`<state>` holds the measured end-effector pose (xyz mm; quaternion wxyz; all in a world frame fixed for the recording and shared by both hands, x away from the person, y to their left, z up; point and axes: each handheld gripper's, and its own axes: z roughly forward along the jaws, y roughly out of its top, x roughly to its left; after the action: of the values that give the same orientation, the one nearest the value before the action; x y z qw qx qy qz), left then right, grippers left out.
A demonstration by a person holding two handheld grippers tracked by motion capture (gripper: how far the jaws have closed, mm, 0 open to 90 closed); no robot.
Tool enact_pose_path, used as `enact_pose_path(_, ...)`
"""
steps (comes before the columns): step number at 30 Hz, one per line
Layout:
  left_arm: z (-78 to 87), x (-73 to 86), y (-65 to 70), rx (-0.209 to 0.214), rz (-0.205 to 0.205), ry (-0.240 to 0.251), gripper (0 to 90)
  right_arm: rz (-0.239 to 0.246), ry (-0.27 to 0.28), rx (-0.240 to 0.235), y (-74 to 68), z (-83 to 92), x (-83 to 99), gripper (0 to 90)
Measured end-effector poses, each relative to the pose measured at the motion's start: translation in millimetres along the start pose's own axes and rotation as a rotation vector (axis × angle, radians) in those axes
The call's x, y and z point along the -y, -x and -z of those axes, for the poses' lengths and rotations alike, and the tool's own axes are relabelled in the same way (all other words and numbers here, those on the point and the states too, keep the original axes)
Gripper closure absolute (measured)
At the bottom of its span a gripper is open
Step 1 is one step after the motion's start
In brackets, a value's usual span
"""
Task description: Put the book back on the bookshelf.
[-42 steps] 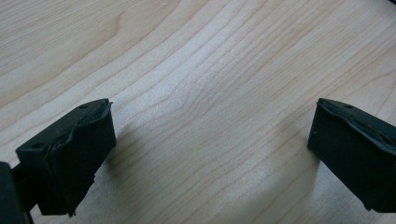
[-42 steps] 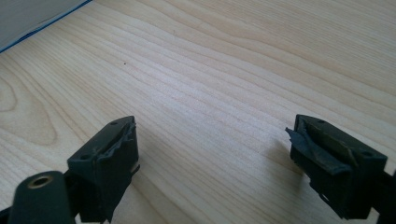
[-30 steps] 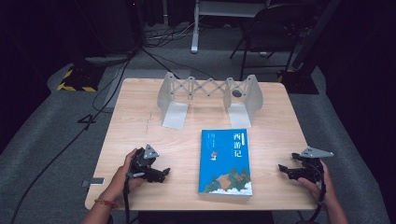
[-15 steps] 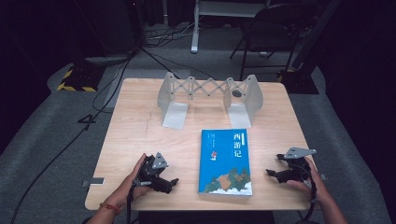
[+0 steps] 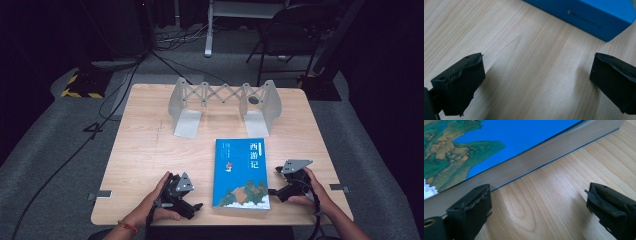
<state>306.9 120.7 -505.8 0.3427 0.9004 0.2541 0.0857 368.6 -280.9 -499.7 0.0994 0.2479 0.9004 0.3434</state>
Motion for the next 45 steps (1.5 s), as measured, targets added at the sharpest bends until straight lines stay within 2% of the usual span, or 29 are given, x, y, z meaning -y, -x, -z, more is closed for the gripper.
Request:
enact_pose_path(1,-1.0,-1.2,2.8,0.016,-0.019,0.000,0.3,-0.003,0.007,0.002,-0.2,-0.1,0.8,5.1)
enact_pose_path(5,-4.2,-4.9,8.7,0.018,-0.024,-0.002,0.3,-0.024,0.007,0.018,-0.9,-1.0,1.6,0.4)
enact_pose_path(8,-8.9,-10.0,17.3,0.035,-0.045,0.000,0.7,-0.025,-0.002,0.022,-0.5,-1.6,0.6,0.2)
enact_pose_path(11,-10.6,-11.6,18.5,0.040,-0.050,0.003,0.7,-0.027,0.008,0.025,-3.4,-3.6,-0.5,0.2)
enact_pose_path(15,-12.7,-14.2,20.4,0.018,-0.032,0.002,0.8,-0.015,0.005,0.013,-6.0,-7.7,-5.4,0.2)
enact_pose_path(16,-15.0,-17.6,23.6,0.011,-0.065,0.011,0.8,-0.014,0.002,0.011,-6.8,-8.9,-7.1,0.2)
enact_pose_path(17,-15.0,-17.6,23.6,0.011,-0.065,0.011,0.8,-0.014,0.002,0.011,-6.8,-8.9,-7.1,0.2)
enact_pose_path(18,-14.7,-17.6,23.8,-0.011,-0.072,0.019,0.8,-0.010,-0.001,0.012,-7.3,-9.5,-8.2,0.2)
enact_pose_path(20,-13.1,-16.2,13.6,-0.045,-0.035,0.025,2.3,0.011,-0.014,0.021,-11.9,-12.7,-14.7,0.1)
enact_pose_path(21,-13.1,-16.2,13.6,-0.045,-0.035,0.025,2.3,0.011,-0.014,0.021,-11.9,-12.7,-14.7,0.1)
enact_pose_path(22,-11.3,-14.1,4.5,-0.021,0.005,0.005,2.2,-0.004,-0.011,0.020,-14.0,-16.1,-17.5,0.1)
enact_pose_path(25,-9.5,-12.0,0.0,-0.030,0.011,0.007,1.8,-0.020,-0.005,0.019,-16.0,-20.0,-20.2,0.1)
enact_pose_path(28,-6.9,-9.5,-11.5,-0.035,0.005,0.006,1.0,-0.013,0.001,0.022,-17.8,-23.1,-23.3,0.1)
enact_pose_path(29,-5.9,-8.3,-15.4,-0.036,0.019,0.003,0.7,-0.017,0.002,0.018,-18.5,-24.9,-24.8,0.1)
enact_pose_path(30,-4.5,-6.5,-21.0,-0.034,0.030,0.002,0.7,-0.014,0.004,0.015,-18.8,-26.8,-26.6,0.1)
enact_pose_path(33,-1.0,-2.9,-33.0,-0.031,0.025,0.003,0.7,0.010,0.013,-0.006,-20.6,-32.9,-32.7,0.1)
enact_pose_path(38,-0.1,-1.8,-38.9,-0.021,0.014,0.005,0.7,0.026,0.020,-0.024,-20.7,-35.9,-35.2,1.4)
enact_pose_path(40,0.4,-1.1,-39.0,-0.022,0.018,0.005,0.7,0.015,0.040,-0.035,-20.3,-33.2,-33.4,8.5)
enact_pose_path(42,0.7,-0.9,-39.0,-0.025,0.020,0.005,0.8,0.028,0.055,-0.037,-20.1,-31.1,-31.9,14.3)
enact_pose_path(45,0.9,-0.8,-38.9,-0.027,0.019,0.004,0.8,0.033,0.055,-0.035,-19.7,-31.3,-32.3,14.1)
